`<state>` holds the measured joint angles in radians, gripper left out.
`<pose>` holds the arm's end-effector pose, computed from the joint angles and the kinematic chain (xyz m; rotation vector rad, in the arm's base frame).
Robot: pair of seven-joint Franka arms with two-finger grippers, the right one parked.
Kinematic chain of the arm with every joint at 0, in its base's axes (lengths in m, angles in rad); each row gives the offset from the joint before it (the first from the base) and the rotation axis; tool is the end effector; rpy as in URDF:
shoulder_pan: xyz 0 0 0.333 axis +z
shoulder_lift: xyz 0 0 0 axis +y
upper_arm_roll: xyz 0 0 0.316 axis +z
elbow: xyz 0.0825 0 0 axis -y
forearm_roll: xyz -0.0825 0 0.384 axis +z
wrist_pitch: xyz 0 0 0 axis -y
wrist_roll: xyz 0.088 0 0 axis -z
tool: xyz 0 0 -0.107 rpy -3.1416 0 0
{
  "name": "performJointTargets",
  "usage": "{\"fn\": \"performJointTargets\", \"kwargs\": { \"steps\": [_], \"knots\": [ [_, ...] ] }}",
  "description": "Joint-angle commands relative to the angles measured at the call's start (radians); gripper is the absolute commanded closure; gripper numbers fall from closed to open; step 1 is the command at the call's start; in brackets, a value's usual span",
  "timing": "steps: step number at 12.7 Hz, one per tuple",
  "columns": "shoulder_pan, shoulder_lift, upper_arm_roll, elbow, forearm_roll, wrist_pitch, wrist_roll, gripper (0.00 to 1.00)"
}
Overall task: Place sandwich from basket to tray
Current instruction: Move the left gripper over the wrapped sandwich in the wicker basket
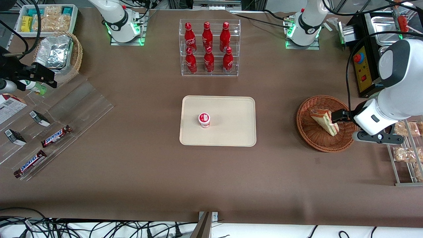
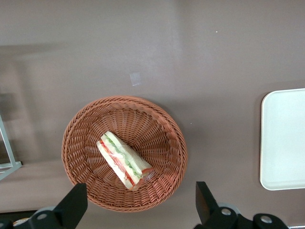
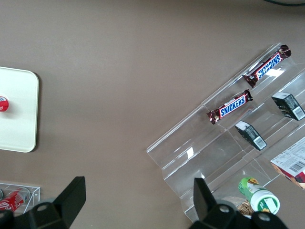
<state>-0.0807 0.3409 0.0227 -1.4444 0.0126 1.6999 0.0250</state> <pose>0.6536 -0.0388 0.4881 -3.1144 0.1342 0.1325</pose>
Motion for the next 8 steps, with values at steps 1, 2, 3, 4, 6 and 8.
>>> {"fn": "performJointTargets", "kwargs": {
  "steps": [1,2,3,4,6,8],
  "knots": [
    [-0.013,0.024,0.009,0.035,-0.016,-0.028,0.006,0.0],
    [-0.011,0.026,0.009,0.033,-0.017,-0.028,0.006,0.0],
    [-0.008,0.026,0.011,0.035,-0.017,-0.028,0.004,0.0],
    [-0.005,0.026,0.011,0.032,-0.013,-0.029,0.004,0.0],
    [-0.002,0.027,0.014,0.021,-0.011,-0.043,-0.014,0.0],
    [0.013,0.029,0.014,0.018,-0.011,-0.08,-0.155,0.0]
  ]
}}
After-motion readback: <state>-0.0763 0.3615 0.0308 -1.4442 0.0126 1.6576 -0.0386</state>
